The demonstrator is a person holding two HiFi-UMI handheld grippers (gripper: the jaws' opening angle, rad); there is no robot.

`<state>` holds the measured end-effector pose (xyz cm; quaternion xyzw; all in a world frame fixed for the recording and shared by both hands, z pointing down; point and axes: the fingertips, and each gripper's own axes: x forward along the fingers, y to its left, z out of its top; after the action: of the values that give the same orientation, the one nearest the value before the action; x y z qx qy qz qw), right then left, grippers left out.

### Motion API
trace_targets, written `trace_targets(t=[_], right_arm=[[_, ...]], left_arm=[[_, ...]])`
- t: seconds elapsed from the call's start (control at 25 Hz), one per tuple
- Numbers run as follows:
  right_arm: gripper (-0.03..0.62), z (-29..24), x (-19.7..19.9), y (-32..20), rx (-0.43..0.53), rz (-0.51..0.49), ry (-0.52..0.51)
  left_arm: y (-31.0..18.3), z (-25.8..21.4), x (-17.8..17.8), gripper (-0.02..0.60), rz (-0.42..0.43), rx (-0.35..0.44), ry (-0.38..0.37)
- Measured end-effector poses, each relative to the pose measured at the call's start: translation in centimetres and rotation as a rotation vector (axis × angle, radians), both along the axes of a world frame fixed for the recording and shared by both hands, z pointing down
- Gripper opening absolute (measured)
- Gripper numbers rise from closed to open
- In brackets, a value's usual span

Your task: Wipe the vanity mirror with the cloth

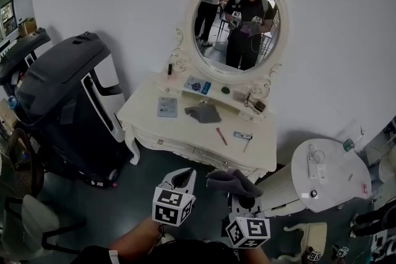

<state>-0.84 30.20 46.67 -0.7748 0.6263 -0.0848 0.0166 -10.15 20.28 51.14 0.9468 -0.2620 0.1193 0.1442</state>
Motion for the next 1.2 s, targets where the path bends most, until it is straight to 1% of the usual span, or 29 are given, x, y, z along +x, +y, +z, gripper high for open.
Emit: trace_targets(t=[0.12,0.36,0.56,0.68,0.88,1.08,1.2], right_arm=[[0.041,0.1,-0.4,-0.4,-0.003,0.017,-0.002],[0.041,-0.5,-0.5,-2.3,0.028,0.016,-0.002],[0.041,0.4,0.7,-4.9,0.029,-0.005,-0.030],[0.041,0.6,2.1,-7.1,0.038,-0.021,-0.034],[0.041,0.1,5.8,-11.6,0.059,-0.045,-0.056],[0.041,-0.2,9.8,-15.6,0.066,-0.085,-0.063],[0.041,-0.1,12.4,-17.7,0.063,-0.102,-0.067]], left_arm=[[-0.5,-0.2,-0.4,0.006,0.017,0.003,0.001],[-2.2,-0.3,-1.1,0.006,0.012,0.005,0.001],[-4.1,0.0,-0.9,0.006,-0.013,0.016,-0.030],[-5.9,0.3,-0.2,0.006,-0.036,0.023,-0.052],[-9.6,-0.8,2.7,0.006,-0.062,0.047,-0.072],[-13.1,-2.2,7.2,0.006,-0.081,0.078,-0.079],[-14.8,-2.3,9.8,0.006,-0.087,0.083,-0.091]])
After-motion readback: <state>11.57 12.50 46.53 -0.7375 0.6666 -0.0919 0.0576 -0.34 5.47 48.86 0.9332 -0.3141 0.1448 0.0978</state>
